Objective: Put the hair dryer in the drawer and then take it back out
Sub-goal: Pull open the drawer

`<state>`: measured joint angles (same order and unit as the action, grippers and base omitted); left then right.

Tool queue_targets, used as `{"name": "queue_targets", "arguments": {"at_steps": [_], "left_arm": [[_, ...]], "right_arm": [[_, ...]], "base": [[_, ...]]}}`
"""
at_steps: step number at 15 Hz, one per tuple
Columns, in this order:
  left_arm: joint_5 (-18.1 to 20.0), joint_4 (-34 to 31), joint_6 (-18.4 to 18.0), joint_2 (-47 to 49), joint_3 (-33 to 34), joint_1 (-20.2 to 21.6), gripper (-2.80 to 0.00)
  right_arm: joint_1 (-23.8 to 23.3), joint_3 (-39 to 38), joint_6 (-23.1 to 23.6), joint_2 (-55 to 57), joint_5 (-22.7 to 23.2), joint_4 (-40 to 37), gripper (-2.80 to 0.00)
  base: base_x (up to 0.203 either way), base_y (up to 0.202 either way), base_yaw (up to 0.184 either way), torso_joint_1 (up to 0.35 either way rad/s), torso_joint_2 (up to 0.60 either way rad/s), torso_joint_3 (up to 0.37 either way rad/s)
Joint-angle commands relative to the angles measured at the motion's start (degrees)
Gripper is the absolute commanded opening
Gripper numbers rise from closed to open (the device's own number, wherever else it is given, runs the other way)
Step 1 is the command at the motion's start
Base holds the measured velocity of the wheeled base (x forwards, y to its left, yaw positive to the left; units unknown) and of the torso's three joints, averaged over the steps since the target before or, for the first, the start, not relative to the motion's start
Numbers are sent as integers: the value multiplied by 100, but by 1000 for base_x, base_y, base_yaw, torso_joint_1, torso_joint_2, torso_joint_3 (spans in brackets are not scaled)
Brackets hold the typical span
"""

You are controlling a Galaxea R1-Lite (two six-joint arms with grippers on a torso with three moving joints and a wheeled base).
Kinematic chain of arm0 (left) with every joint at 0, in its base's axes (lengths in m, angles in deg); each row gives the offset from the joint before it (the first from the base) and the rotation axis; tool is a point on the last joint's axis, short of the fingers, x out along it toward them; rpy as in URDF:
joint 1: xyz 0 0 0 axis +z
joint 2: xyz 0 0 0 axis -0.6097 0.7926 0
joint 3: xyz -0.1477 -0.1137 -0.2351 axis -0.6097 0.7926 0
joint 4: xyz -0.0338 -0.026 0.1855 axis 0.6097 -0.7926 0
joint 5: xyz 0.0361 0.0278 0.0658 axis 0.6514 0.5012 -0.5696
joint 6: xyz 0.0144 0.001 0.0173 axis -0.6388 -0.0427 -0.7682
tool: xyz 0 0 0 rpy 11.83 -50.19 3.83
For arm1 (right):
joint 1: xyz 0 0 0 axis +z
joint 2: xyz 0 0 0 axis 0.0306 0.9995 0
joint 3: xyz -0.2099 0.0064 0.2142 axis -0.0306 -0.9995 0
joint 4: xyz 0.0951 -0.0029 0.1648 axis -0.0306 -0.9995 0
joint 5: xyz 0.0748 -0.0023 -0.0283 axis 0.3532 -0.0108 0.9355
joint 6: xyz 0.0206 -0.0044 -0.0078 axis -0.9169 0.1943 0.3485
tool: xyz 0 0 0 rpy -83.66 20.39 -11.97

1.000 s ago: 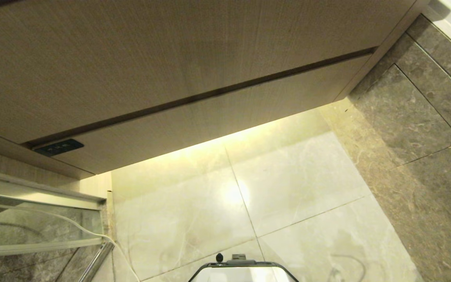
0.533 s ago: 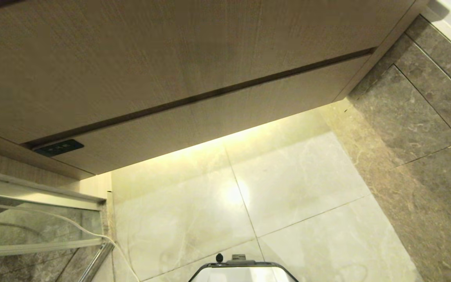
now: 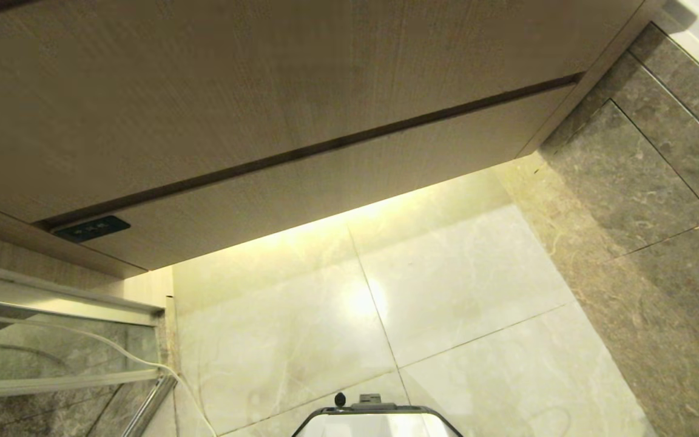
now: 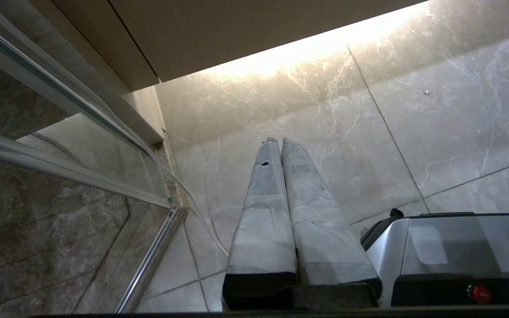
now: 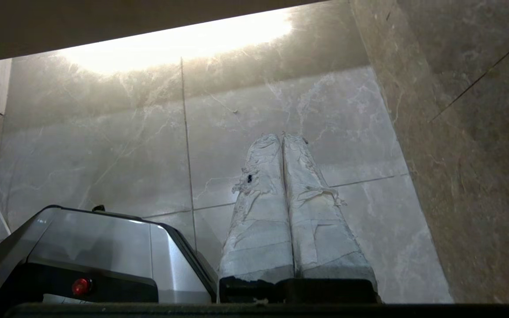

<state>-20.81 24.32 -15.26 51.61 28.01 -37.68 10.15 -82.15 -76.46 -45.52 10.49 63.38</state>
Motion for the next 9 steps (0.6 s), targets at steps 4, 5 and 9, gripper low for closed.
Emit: {"name": "queue_targets", "arguments": {"at_steps": [4,5,9], "left_arm": [[2,0,1,-3,2,2,-280],[-2,0,1,-4,0,2,-280],[0,0,1,-2,2,2,-280]], "right_arm": [[4,-236,-27,-234,-14,12,-280],[4,-236,-27,-234,-14,12,-280],[4,-236,-27,-234,-14,12,-280]], "base": [[0,0,0,0,0,0],[0,0,0,0,0,0],[0,0,0,0,0,0]]}}
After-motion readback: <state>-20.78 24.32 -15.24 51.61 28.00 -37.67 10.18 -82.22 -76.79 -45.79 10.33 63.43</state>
